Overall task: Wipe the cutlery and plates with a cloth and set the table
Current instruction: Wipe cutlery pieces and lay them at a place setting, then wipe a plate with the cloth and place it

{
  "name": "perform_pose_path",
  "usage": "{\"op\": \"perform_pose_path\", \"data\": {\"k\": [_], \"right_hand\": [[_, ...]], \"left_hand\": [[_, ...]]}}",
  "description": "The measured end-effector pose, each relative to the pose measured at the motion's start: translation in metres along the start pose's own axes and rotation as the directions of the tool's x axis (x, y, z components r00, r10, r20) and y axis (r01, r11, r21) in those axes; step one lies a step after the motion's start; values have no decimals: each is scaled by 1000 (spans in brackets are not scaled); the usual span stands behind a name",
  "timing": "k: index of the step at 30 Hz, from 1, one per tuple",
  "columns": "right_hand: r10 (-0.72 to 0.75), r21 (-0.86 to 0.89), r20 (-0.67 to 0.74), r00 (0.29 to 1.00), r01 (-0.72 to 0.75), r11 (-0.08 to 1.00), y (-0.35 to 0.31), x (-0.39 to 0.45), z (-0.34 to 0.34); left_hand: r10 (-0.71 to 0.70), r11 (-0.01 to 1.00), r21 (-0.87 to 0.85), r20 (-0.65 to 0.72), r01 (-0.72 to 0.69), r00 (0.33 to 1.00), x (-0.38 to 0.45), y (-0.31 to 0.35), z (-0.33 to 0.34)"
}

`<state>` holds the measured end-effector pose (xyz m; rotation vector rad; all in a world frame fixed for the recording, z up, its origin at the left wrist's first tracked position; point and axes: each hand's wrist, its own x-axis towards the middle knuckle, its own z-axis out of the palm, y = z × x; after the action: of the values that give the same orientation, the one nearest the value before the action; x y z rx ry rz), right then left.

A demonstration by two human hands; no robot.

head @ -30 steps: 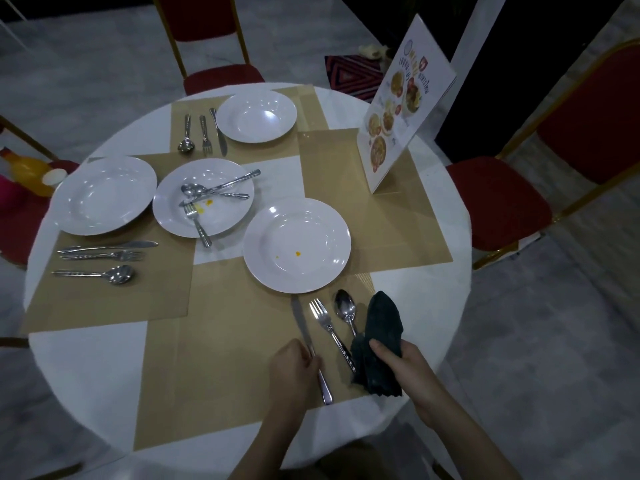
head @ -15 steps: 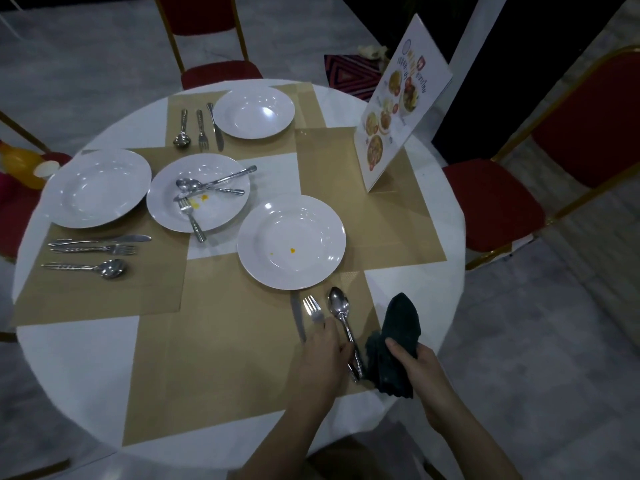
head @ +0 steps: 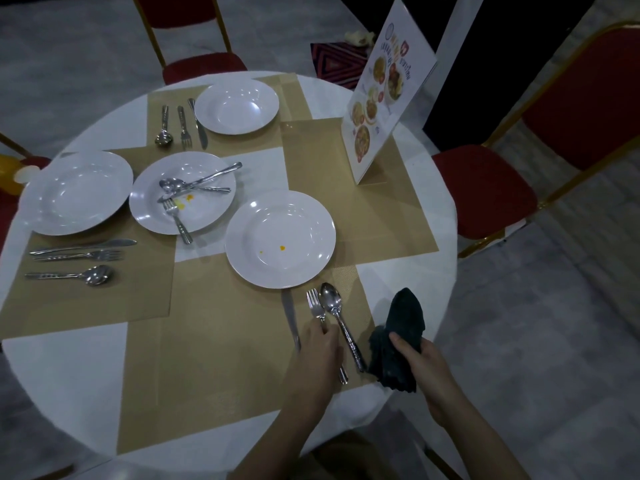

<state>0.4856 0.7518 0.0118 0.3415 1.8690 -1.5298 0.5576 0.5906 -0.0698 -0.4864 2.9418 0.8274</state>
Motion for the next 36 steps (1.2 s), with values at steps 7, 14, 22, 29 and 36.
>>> {"op": "perform_pose_path", "data": {"k": [7, 14, 22, 29, 36], "right_hand": [[-1, 23, -33, 999, 2, 1000, -5, 3, -3], [6, 39, -29, 1000, -4, 999, -13, 7, 2], [-14, 16, 45, 999, 13, 1000, -22, 24, 23], [-146, -59, 53, 988, 149, 987, -43, 38, 55], [-504, -331, -12, 864, 472, 817, -68, 47, 77]], "left_hand": [[174, 971, 148, 92, -186, 980, 28, 16, 6], [269, 956, 101, 65, -274, 961, 29, 12, 6], [-477, 806, -565, -442, 177, 760, 40, -40, -80], [-728, 295, -860, 81, 417, 681, 81, -94, -93], [-605, 264, -937, 23, 228, 796, 72, -78, -121]]}}
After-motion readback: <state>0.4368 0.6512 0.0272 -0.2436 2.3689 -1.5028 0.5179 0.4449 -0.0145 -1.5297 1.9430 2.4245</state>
